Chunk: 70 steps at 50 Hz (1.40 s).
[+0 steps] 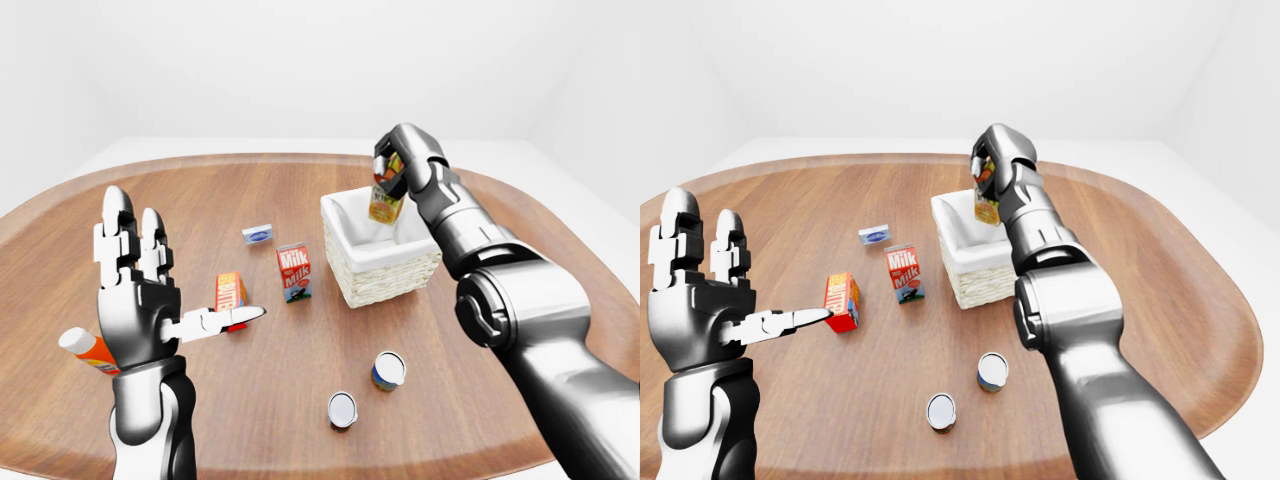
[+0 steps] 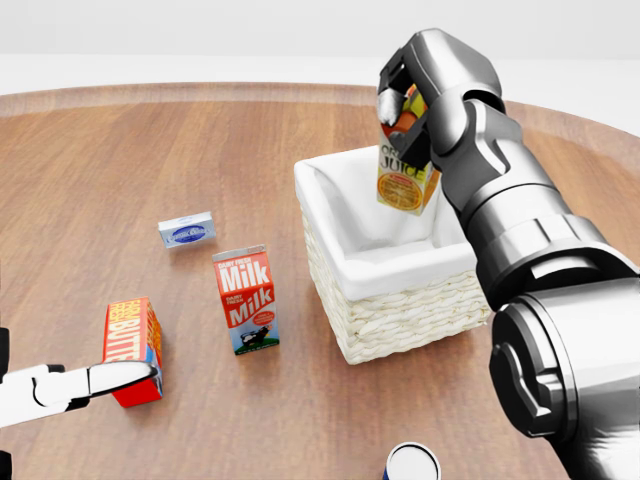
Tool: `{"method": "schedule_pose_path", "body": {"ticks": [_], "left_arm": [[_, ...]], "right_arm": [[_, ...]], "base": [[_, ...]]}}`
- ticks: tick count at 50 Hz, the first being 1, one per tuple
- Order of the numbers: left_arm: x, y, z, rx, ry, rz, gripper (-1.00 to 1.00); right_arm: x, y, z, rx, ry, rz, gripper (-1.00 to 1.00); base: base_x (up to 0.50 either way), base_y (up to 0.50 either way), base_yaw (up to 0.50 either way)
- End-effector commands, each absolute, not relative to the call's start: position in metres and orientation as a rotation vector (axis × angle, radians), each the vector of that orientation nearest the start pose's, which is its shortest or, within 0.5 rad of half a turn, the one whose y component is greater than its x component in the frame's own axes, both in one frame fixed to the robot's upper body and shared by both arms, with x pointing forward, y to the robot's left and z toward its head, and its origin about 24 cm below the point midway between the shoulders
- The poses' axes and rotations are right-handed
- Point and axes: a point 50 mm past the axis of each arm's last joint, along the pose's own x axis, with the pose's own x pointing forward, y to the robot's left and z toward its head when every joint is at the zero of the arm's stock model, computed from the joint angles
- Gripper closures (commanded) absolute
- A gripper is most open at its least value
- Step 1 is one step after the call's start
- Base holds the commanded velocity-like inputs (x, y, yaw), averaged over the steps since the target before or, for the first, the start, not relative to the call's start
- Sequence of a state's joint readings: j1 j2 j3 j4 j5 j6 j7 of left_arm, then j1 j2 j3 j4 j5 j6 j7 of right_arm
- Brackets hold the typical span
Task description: Pick up the orange juice, and put it in the basket.
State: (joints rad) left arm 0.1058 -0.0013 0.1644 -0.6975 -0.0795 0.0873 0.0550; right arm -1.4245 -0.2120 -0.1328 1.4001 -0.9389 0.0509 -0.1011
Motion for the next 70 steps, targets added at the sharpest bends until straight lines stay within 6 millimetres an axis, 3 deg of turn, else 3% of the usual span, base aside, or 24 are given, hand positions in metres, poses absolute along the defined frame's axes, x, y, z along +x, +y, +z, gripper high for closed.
{"method": "schedule_pose_path", "body": {"ticks": [1, 70], "left_arm": [[0.199, 0.191, 0.166, -0.025, -0.511, 0.212, -1.0], [0.2, 0.191, 0.166, -0.026, -0.51, 0.214, -1.0]], "right_arm": [[0.436, -0.134, 0.231, -1.048, -0.065, -0.104, 1.0], [0.431, -0.128, 0.188, -1.041, -0.002, -0.085, 1.0]], "base": [[0.05, 0.0, -0.03], [0.05, 0.0, -0.03]]}}
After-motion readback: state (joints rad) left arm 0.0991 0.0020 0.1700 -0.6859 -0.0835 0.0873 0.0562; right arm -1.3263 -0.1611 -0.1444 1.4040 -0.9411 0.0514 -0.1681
